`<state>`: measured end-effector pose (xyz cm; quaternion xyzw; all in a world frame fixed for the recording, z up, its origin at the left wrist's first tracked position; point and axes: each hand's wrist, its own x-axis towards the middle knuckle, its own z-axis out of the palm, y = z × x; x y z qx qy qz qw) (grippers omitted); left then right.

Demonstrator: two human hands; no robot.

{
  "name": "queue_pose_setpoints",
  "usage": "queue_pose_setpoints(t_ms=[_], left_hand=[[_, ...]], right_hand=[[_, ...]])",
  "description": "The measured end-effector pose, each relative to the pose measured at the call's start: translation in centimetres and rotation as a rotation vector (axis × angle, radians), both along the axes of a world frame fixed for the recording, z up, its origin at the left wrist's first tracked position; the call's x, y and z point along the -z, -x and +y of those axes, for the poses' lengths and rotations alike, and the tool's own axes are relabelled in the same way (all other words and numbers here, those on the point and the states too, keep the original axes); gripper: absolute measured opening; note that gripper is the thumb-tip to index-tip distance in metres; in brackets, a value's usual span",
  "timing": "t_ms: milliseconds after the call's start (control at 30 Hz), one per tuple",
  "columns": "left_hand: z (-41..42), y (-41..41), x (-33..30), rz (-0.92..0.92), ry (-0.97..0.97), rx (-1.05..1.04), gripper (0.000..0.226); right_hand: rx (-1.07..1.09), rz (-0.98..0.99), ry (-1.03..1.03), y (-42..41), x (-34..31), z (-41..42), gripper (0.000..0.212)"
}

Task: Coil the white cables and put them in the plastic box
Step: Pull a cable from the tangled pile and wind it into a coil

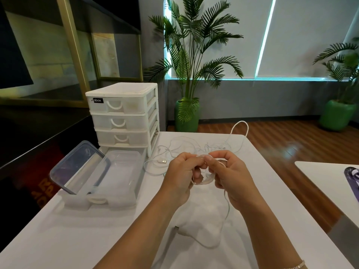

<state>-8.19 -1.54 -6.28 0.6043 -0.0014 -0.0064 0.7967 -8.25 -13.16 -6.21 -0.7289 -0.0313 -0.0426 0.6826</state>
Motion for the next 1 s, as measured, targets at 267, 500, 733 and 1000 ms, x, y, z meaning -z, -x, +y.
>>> queue_pose_setpoints(t_ms=[267,500,733,1000], left_hand=[[0.8,-0.3,0.1,0.152,0.071,0.129,0.013],[0.4,-0.3,0.1,0.107,0.174,0.065,0.009],[0.6,-0.5,0.0,0.153,0.343,0.055,0.011],[0.3,-0.4,0.2,0.039,0.064,-0.059,0.014]], right_hand=[[0.029,-0.089,0.096,-0.2,0.8,0.4,0.006],[-0.016,-0.079,0.035,-0.3,0.8,0.5,0.007],[0.007,-0.244,0.236,-0.2,1.0,0.7,0.011],[0.125,-0.367,0.624,-0.3,1.4,0.6,0.015]])
